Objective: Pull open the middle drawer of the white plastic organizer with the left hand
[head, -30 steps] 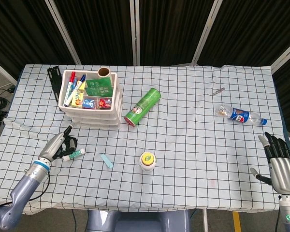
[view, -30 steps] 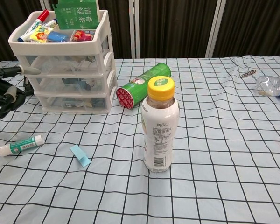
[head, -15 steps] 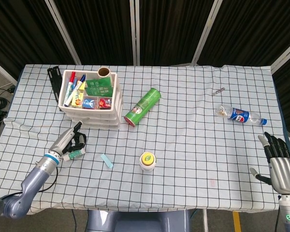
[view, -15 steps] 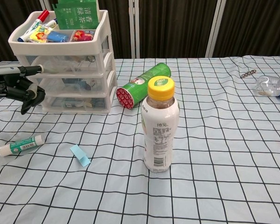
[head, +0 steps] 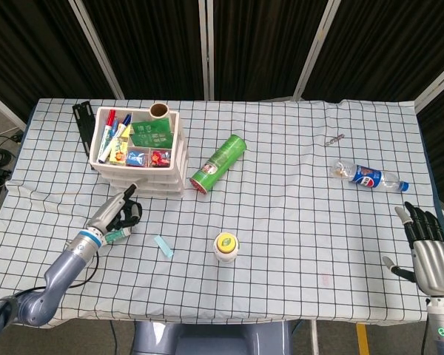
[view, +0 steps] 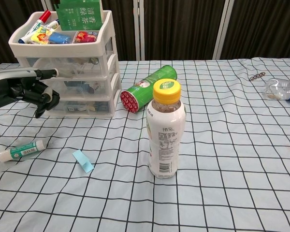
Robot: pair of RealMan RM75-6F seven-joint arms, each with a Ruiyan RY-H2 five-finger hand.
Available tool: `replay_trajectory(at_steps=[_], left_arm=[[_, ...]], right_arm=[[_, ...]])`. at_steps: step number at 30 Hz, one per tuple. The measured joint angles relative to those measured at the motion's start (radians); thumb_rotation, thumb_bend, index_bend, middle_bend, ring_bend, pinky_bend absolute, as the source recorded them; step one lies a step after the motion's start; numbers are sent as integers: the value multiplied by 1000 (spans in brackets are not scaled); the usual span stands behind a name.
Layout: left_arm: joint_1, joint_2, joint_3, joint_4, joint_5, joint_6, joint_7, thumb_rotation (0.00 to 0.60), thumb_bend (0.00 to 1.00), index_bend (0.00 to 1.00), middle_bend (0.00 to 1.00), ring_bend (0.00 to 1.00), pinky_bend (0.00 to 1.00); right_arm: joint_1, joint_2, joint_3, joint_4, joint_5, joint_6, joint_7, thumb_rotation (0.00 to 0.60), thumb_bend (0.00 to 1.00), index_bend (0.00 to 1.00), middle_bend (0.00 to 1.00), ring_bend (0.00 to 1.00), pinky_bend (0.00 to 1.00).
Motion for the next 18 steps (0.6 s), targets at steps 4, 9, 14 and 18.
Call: replay_trajectory(at_steps=[4,9,14,18], left_arm=[[-5,-9,-1,8,-11,3,5,600,882,0,695,704,641],[-14,-16,-1,17,-19,-4,11,600,881,0,695,704,641],[-23,-19,-10,21,-31,-11,9,600,881,0,694,704,641],[-36,-18,-10,26,-35,-24,22,600,881,5,695,704,641]], right_arm=[[0,-1,-1,1,0,0,0,600,82,0,0,0,0],[1,-3,-1,2,0,-2,-3,600,83,0,0,0,0],[1,-5,-1,4,4,-5,-5,600,82,0,0,0,0],[2,-5,0,5,8,-8,-5,600,82,0,0,0,0]])
